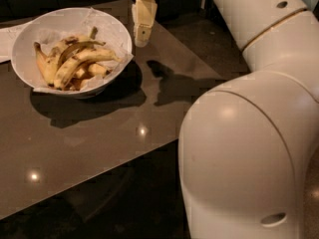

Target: Pick banana from white bowl

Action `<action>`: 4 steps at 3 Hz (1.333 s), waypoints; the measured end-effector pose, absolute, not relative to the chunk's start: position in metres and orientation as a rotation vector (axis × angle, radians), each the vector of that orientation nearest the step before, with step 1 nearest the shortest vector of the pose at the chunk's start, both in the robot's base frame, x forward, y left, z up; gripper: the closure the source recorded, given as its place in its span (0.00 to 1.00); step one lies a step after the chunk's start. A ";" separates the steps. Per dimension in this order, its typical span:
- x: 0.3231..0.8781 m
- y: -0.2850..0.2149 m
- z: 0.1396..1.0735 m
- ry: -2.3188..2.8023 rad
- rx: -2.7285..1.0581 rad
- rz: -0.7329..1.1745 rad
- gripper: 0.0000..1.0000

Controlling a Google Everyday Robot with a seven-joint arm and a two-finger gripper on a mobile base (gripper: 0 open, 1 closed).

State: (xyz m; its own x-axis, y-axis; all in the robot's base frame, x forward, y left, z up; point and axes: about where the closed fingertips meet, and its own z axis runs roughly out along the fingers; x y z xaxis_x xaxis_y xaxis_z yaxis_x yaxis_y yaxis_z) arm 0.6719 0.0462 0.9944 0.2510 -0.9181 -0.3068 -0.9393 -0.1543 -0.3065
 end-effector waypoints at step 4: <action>0.656 0.126 0.979 1.537 -2.191 0.328 0.21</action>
Offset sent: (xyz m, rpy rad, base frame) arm -0.0502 0.0501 0.0058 0.0357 0.1722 0.2430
